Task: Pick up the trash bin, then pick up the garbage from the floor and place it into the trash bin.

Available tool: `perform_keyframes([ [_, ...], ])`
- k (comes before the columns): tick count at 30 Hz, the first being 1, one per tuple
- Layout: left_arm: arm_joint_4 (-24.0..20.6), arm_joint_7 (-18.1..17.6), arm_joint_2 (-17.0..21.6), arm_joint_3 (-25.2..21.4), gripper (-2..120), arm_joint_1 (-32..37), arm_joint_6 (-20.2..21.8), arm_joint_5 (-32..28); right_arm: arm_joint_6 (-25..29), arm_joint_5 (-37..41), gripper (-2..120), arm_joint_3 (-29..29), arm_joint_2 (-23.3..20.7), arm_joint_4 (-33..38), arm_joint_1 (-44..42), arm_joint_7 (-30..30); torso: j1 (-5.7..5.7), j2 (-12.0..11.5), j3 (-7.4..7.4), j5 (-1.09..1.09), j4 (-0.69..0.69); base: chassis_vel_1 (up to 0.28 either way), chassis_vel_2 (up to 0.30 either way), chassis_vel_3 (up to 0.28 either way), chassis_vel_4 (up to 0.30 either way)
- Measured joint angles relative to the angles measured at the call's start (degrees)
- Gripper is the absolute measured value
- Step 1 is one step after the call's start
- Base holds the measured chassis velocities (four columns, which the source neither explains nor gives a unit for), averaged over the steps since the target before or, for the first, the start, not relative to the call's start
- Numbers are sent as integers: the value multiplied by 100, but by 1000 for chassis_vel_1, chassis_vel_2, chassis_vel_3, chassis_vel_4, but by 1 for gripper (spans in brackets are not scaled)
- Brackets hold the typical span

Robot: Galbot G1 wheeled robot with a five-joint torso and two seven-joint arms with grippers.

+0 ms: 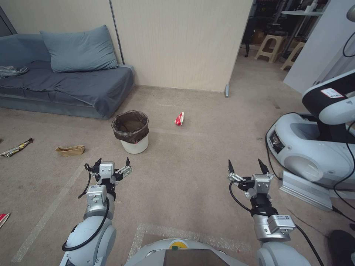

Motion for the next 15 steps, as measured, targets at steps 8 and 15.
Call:
perform_keyframes([
  [8,29,0,-12,-3,100,-13,-6,12,57,2,100,4,-4,-54,34,-60,0,0,1,0,0,-182,185,182,-186],
  [15,30,-36,-27,-12,100,-14,-11,27,122,43,100,2,-6,-136,103,-125,1,0,1,0,1,-182,174,177,-171],
])
